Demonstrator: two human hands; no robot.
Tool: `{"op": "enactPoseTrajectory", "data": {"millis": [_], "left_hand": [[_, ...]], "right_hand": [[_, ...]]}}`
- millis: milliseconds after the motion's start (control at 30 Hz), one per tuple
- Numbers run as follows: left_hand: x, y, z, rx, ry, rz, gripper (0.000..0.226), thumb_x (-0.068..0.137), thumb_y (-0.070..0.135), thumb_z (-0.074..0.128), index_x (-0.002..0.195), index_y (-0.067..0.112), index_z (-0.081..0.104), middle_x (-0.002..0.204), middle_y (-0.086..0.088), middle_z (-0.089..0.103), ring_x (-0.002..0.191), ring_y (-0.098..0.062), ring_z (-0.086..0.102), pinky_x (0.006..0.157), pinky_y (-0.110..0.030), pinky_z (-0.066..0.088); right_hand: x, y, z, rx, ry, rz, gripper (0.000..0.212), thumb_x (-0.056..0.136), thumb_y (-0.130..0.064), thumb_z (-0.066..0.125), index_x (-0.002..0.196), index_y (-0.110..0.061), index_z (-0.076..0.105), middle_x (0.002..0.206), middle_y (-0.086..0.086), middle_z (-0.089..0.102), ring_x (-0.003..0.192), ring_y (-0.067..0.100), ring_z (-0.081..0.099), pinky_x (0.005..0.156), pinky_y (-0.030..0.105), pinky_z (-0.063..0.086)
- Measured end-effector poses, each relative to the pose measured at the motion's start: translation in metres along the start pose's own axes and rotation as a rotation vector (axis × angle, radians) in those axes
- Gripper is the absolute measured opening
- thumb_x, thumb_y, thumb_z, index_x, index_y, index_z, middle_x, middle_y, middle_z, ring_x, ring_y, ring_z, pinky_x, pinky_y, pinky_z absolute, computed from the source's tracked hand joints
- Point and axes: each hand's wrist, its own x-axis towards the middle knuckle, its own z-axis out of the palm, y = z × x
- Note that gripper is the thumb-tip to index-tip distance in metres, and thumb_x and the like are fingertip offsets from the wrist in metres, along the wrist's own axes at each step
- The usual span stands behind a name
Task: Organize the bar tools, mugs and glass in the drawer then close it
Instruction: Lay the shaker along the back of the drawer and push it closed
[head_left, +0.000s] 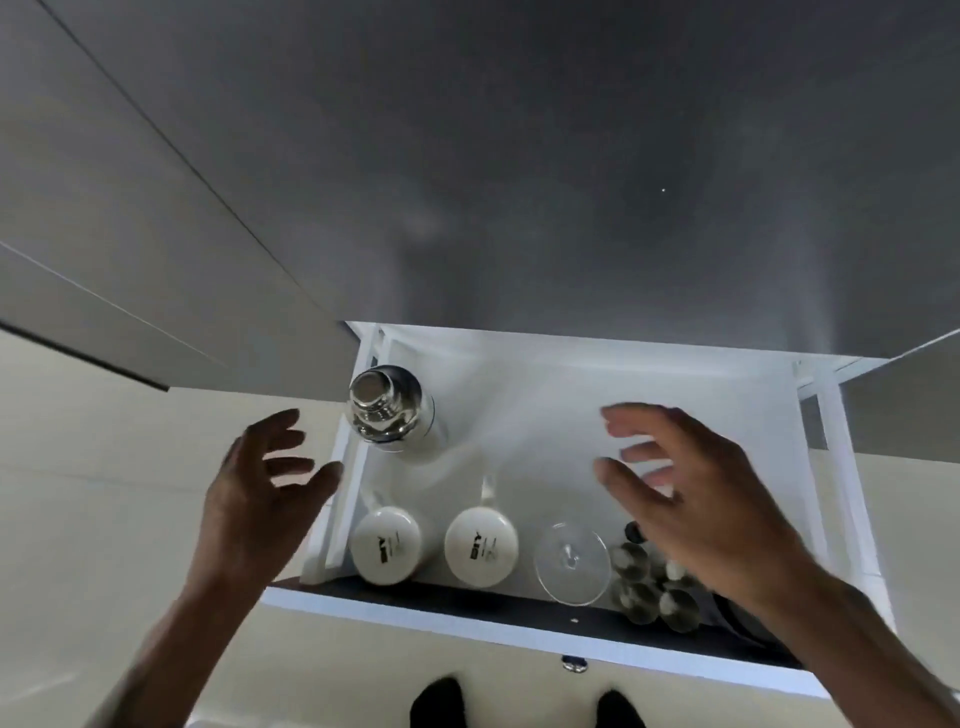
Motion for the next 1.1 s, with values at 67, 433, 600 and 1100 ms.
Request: {"op": "enactPoseTrajectory", "data": {"millis": [67, 433, 600, 1100], "left_hand": [[0.023, -0.006, 0.014, 0.08, -0.15, 0.105, 0.068, 0.075, 0.016, 0.08, 0.136, 0.022, 0.049, 0.124, -0.004, 0.056, 0.099, -0.019, 0.064, 0.067, -0.026, 0.055], [0.073, -0.006, 0.064, 0.089, -0.493, 0.45, 0.06, 0.084, 0.022, 0.064, 0.141, 0.022, 0.044, 0.136, -0.001, 0.05, 0.121, -0.02, 0.052, 0.098, -0.038, 0.048], [0.093, 0.004, 0.055, 0.747, -0.453, 0.319, 0.024, 0.091, 0.014, 0.051, 0.111, 0.007, 0.062, 0.111, -0.014, 0.063, 0.101, -0.033, 0.064, 0.079, -0.036, 0.05], [0.054, 0.004, 0.079, 0.708, -0.552, 0.163, 0.019, 0.088, -0.004, 0.052, 0.104, -0.004, 0.062, 0.097, -0.019, 0.066, 0.092, -0.032, 0.066, 0.066, -0.031, 0.048]], "right_hand": [[0.039, -0.062, 0.047, 0.013, -0.126, -0.135, 0.057, 0.081, -0.044, 0.069, 0.133, -0.04, 0.047, 0.126, -0.005, 0.057, 0.108, 0.013, 0.061, 0.091, 0.036, 0.053], [0.108, -0.023, 0.082, -0.249, -0.104, -0.007, 0.027, 0.087, -0.013, 0.063, 0.113, -0.024, 0.065, 0.112, 0.005, 0.065, 0.089, 0.019, 0.06, 0.071, 0.015, 0.038], [0.1, 0.063, 0.065, 0.134, -0.147, 0.402, 0.035, 0.084, -0.007, 0.068, 0.104, -0.035, 0.063, 0.118, 0.003, 0.069, 0.092, 0.02, 0.071, 0.076, 0.03, 0.047], [0.101, 0.098, 0.088, 0.285, -0.198, 0.5, 0.039, 0.082, -0.007, 0.071, 0.109, -0.034, 0.063, 0.118, -0.006, 0.066, 0.108, 0.019, 0.065, 0.1, 0.035, 0.043]]}}
